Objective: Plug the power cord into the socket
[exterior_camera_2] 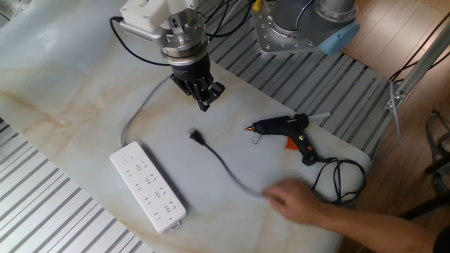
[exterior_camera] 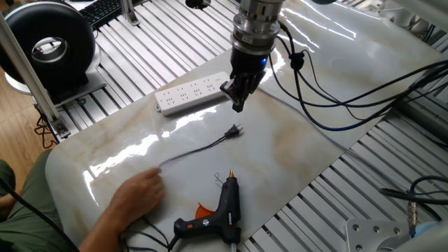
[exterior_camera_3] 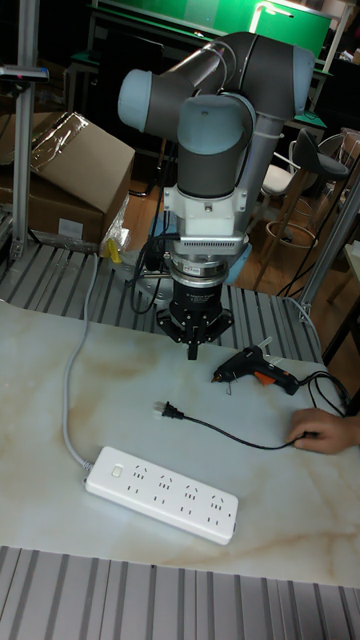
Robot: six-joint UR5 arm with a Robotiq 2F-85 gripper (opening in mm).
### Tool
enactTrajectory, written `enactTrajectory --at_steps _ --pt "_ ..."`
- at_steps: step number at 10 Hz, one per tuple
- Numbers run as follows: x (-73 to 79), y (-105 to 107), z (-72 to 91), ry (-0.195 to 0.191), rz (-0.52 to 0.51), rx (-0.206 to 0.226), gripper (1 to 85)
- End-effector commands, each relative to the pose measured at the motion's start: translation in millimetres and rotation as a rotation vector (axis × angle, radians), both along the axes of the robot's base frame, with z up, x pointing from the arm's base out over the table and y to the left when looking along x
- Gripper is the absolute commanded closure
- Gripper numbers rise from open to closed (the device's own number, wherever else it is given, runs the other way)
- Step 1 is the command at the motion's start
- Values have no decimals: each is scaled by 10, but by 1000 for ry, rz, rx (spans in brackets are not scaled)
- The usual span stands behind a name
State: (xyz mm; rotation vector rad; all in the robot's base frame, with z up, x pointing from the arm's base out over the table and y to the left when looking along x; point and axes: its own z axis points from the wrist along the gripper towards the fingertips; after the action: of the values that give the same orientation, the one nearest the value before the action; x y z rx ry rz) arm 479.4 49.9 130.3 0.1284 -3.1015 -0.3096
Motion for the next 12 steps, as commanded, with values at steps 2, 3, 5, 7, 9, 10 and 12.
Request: enactTrajectory --at_steps 2,3,5,7,9,10,12 --pt "29 13 43 -6 -2 1 847" --pt "41 -2 40 -10 -6 -5 847" --pt "69 -152 15 -19 -16 -64 847" --pt "175 -243 5 -67 25 -99 847" --pt "-11 -101 24 8 7 -43 843" --pt "-79 -223 12 34 12 -91 813" --pt "-321 -222 39 123 54 -86 817"
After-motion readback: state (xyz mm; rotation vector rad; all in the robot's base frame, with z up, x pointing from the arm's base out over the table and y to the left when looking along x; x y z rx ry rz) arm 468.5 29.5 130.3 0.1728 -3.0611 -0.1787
